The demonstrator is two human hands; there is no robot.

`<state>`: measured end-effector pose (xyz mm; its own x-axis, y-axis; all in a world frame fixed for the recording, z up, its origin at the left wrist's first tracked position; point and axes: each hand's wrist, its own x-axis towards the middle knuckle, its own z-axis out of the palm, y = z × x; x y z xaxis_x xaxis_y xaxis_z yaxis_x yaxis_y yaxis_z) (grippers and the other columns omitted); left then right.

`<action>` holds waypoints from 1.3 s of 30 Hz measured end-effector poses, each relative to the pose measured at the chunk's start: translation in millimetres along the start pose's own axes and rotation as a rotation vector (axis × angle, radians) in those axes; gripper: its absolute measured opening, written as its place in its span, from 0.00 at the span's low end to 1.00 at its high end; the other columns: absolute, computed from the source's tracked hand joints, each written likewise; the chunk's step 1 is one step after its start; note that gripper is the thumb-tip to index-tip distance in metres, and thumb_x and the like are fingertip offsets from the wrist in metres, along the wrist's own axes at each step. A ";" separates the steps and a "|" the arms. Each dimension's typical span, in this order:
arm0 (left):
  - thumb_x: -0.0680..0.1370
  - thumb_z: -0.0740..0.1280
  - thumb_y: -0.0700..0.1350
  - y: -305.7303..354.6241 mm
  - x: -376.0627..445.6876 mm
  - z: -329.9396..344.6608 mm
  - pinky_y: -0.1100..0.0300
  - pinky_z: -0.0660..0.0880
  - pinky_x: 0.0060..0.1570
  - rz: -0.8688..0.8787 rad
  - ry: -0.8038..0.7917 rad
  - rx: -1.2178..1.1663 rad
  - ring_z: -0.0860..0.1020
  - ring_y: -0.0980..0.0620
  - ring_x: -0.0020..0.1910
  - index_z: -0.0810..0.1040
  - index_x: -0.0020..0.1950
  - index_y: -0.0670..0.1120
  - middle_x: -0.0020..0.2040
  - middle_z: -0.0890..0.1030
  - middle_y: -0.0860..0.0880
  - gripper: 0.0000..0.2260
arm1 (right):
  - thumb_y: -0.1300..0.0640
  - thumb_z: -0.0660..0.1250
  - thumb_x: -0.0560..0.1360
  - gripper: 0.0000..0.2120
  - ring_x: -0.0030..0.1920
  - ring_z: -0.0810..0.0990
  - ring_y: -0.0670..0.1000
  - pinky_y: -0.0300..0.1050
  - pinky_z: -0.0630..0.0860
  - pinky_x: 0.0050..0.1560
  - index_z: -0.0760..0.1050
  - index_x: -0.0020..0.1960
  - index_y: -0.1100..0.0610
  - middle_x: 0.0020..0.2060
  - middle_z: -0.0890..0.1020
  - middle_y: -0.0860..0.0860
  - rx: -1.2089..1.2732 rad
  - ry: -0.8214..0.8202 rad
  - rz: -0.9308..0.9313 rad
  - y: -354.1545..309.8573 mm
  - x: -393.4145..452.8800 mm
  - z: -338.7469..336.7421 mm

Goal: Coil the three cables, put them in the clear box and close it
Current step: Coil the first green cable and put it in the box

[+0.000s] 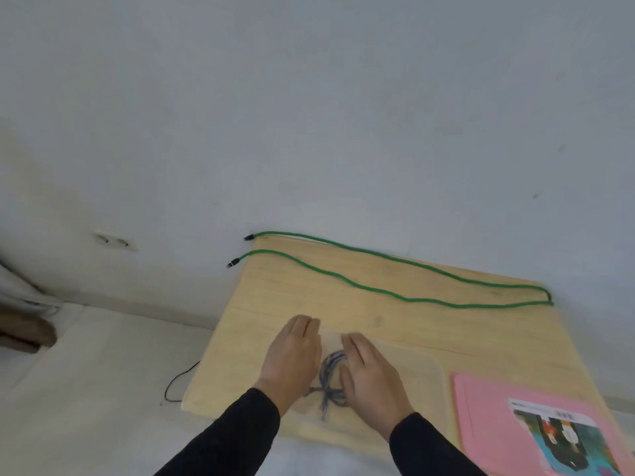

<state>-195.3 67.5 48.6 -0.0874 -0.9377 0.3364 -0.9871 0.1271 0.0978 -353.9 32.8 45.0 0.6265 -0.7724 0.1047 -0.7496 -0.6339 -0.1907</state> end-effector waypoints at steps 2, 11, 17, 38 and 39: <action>0.74 0.63 0.41 -21.9 5.5 -11.0 0.59 0.75 0.50 -0.045 0.098 0.024 0.79 0.49 0.45 0.81 0.46 0.41 0.43 0.82 0.47 0.08 | 0.50 0.52 0.74 0.23 0.58 0.79 0.50 0.41 0.77 0.53 0.73 0.63 0.59 0.59 0.79 0.53 -0.017 -0.003 -0.006 -6.6 17.7 -4.3; 0.67 0.74 0.34 -174.0 49.8 7.7 0.55 0.80 0.49 -0.322 0.021 -0.081 0.81 0.44 0.47 0.78 0.53 0.36 0.47 0.82 0.41 0.16 | 0.53 0.54 0.79 0.24 0.71 0.63 0.50 0.42 0.62 0.68 0.57 0.73 0.59 0.71 0.64 0.53 0.084 0.013 -0.068 -45.8 168.7 7.2; 0.65 0.74 0.32 -236.8 87.7 58.4 0.54 0.81 0.45 -0.267 -0.066 -0.200 0.82 0.43 0.49 0.78 0.55 0.37 0.49 0.82 0.41 0.19 | 0.59 0.60 0.77 0.21 0.66 0.72 0.54 0.44 0.70 0.63 0.64 0.69 0.63 0.65 0.72 0.57 0.092 -0.016 -0.020 -52.8 246.7 52.5; 0.78 0.62 0.37 -249.4 167.8 70.0 0.78 0.63 0.54 -0.310 0.092 -0.698 0.72 0.64 0.49 0.78 0.60 0.45 0.52 0.75 0.52 0.13 | 0.61 0.60 0.78 0.15 0.38 0.71 0.49 0.42 0.74 0.39 0.72 0.64 0.60 0.43 0.73 0.53 0.222 0.189 0.103 12.8 287.3 41.4; 0.78 0.62 0.38 -240.7 174.9 56.0 0.79 0.63 0.52 -0.300 0.108 -0.731 0.72 0.67 0.49 0.78 0.60 0.46 0.50 0.75 0.54 0.12 | 0.65 0.61 0.77 0.17 0.36 0.71 0.50 0.41 0.74 0.39 0.71 0.65 0.61 0.42 0.72 0.54 0.211 0.243 0.056 16.1 288.0 25.2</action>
<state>19.5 -145.2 31.4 0.2182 -0.9337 0.2839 -0.6248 0.0898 0.7756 -180.2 -198.9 47.5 0.4974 -0.8089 0.3135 -0.7043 -0.5875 -0.3985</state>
